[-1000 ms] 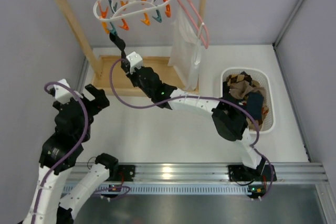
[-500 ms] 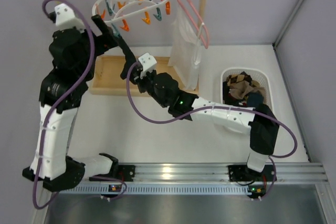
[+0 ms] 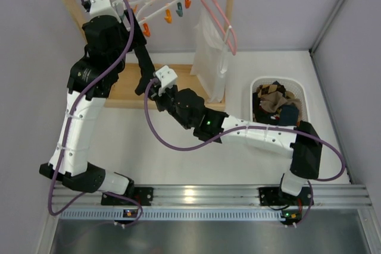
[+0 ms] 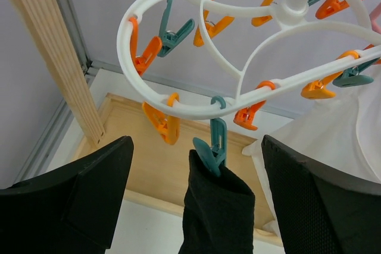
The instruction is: Remove the socks clipped to the hanger
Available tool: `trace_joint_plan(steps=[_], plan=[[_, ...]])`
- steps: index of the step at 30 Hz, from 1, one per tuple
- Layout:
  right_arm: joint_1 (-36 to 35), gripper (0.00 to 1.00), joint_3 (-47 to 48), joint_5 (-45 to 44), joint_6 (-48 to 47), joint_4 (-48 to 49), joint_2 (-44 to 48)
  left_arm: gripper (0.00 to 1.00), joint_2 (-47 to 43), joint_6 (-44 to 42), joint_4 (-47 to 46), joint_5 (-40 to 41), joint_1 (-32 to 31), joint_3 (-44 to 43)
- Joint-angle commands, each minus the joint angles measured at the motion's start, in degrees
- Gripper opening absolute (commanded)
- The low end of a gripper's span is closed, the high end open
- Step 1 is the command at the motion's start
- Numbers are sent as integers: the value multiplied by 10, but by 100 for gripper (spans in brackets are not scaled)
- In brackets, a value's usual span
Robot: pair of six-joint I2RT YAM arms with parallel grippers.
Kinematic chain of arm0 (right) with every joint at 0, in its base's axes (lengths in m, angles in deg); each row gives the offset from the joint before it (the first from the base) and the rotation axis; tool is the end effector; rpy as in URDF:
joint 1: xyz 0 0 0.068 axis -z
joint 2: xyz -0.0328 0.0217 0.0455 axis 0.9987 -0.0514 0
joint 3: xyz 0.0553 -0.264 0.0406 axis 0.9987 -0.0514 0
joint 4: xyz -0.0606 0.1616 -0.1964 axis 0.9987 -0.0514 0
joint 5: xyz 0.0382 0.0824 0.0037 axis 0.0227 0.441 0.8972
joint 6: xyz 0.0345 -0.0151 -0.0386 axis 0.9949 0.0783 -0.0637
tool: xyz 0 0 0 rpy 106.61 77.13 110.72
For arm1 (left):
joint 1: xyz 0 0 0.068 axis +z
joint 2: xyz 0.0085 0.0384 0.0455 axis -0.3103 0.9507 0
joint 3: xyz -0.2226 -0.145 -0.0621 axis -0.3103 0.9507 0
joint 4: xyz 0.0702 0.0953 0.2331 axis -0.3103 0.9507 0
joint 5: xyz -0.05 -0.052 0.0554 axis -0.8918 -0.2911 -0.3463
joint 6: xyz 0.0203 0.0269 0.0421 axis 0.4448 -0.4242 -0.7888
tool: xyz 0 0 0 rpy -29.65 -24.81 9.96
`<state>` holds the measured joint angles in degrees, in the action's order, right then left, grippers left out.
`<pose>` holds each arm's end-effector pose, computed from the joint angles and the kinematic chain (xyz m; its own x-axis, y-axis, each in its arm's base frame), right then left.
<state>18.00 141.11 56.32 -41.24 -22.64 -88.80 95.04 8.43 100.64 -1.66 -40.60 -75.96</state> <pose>0.1620 0.3804 0.3867 0.0568 0.0195 -0.9982 -0.6888 0.7246 -0.0250 0.2389 -0.0792 0.5462 -0.1028 -0.2314 -0.9674 -0.1813 0.9606 -0.2105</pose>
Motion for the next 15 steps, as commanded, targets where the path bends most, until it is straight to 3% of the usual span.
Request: trace_joint_plan(steps=[1,4,15], plan=[[-20,0,13,-22,-24,-2,14,91,11,-12,-9,22,3,-15],[-21,0,21,-22,-24,-2,5,86,20,-19,-8,18,2,-17],[-33,0,92,-24,-40,-32,-47,84,20,-21,-7,3,0,1]])
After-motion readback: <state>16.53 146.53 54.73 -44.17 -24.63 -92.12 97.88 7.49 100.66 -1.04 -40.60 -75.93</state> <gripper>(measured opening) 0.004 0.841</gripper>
